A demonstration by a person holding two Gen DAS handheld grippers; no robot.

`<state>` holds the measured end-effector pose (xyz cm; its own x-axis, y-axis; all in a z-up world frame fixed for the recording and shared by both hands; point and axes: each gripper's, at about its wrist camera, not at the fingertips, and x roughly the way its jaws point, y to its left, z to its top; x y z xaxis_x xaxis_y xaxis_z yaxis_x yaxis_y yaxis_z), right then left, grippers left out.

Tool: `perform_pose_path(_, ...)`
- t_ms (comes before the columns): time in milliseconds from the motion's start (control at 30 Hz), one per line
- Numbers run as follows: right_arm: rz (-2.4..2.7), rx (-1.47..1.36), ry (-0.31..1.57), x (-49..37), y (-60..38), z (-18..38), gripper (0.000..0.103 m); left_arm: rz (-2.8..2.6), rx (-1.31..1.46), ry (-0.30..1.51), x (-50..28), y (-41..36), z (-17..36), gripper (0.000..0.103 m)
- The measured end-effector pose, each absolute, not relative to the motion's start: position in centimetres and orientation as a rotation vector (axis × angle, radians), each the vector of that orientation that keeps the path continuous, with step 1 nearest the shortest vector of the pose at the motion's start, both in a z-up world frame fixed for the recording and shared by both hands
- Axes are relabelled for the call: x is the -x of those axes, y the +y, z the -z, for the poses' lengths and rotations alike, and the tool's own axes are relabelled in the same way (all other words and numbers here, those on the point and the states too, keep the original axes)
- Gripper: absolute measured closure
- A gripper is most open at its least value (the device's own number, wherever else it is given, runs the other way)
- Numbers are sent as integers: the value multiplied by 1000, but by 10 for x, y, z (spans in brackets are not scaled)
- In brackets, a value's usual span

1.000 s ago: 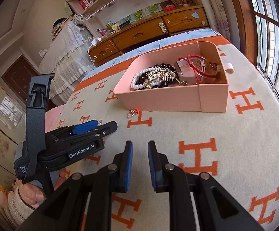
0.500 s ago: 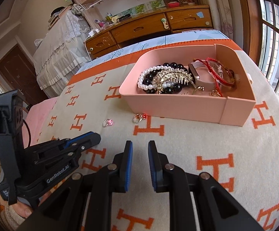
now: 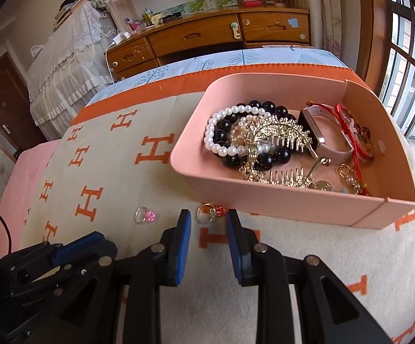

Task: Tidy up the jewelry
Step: 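Grasp the red-stone ring with the right tool while the left tool grasps the pink-stone ring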

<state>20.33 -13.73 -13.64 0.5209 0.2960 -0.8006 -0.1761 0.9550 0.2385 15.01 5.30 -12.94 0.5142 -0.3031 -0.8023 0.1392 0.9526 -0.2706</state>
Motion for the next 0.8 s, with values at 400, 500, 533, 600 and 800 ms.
perform_pose_path(400,-286,-61,962,-201,-128,135,96,318,40,974,-157,49,113,47)
perform_pose_path(500,-338,-121,965,-194,-138,133,96,355,-122,922,-162,34,105,35)
perform_pose_path(533,-347,-129,960,-191,-140,131,96,385,-175,911,-163,29,105,35)
perform_pose_path(600,-367,-148,954,-183,-146,128,96,440,-269,892,-167,18,107,35)
perform_pose_path(800,-414,-183,929,-162,-162,118,96,575,-448,873,-182,1,119,37)
